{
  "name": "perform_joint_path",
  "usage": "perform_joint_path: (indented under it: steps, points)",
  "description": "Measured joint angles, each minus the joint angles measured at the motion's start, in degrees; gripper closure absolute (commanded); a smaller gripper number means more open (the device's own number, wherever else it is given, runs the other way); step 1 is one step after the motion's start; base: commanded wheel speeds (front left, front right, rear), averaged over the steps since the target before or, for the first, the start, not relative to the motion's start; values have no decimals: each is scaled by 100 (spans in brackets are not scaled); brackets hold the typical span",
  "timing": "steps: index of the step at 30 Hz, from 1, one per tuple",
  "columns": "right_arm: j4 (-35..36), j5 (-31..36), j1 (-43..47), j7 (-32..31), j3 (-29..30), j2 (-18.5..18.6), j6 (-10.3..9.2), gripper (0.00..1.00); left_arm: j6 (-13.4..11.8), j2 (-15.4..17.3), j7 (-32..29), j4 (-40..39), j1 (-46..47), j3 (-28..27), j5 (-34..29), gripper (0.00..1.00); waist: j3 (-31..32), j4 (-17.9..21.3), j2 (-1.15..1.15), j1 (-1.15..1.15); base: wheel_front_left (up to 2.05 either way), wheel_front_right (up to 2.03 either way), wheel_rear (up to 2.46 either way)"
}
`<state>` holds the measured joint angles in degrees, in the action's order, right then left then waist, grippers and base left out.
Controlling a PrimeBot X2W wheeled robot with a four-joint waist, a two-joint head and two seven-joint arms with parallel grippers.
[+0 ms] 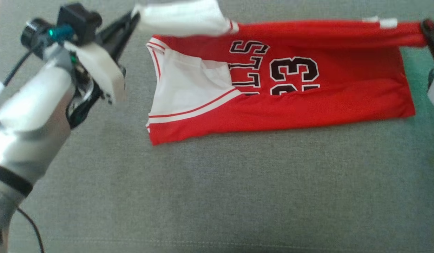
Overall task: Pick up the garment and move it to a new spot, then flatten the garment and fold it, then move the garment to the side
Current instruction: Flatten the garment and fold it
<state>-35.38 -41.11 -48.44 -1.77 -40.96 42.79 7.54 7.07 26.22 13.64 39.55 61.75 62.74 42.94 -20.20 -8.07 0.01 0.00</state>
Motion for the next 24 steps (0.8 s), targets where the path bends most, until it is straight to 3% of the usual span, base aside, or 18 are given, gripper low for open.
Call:
perform_joint_path:
  steps: [13, 24]
  points:
    - [660, -738, 734, -861, -687, 660, 0, 100, -1, 892, -1236, -1664, -988, 582, 571, 100, 390, -84, 0, 0, 0, 0, 0]
    - [994, -1084, 961, -1346, -831, 910, 0, 100, -63, 1136, -1913, -2294, -1358, 809, 917, 100, 411, -3, 0, 0, 0, 0, 0]
